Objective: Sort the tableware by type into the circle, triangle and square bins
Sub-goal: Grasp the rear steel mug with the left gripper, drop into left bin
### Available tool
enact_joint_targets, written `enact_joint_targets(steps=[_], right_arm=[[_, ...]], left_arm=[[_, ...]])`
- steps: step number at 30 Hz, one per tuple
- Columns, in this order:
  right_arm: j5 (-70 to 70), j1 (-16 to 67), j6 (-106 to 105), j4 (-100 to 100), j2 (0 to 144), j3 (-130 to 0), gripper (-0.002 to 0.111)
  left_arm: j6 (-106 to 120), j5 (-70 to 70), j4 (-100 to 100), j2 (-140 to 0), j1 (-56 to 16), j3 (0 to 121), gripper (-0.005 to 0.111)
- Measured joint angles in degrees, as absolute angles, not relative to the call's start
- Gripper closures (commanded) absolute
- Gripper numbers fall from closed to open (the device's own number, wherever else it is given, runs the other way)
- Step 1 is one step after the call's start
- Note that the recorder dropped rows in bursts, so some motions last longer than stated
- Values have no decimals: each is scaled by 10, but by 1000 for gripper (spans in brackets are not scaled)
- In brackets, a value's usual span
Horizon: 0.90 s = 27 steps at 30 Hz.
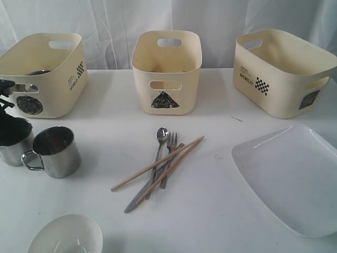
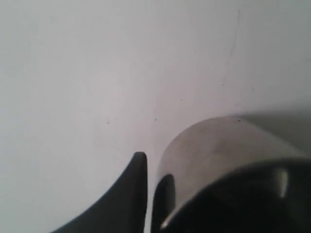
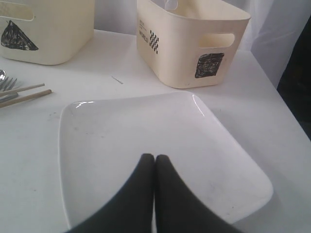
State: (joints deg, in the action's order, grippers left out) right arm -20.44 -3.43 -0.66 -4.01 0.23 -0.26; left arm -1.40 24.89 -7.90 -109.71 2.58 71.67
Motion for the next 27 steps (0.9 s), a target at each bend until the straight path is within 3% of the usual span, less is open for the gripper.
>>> enact_joint_targets(steps=[11,16,21,24,27], right_arm=[[-204,-34,-7,-40,2,-3,108],[-204,-34,-7,-40,2,-3,108],[-204,-34,-7,-40,2,-3,108],[-204,-34,-7,-40,2,-3,108],[-204,-34,-7,-40,2,-3,108]], left_arm=[[-15,258,-137,-924,26,781,107],[-42,3,-134,-874,26,793,107],[-73,-290,-131,-950,26,794,107],[-73,-384,-132,-1027,26,795,104],[-73,-413,-153,-1105,26,795,92]])
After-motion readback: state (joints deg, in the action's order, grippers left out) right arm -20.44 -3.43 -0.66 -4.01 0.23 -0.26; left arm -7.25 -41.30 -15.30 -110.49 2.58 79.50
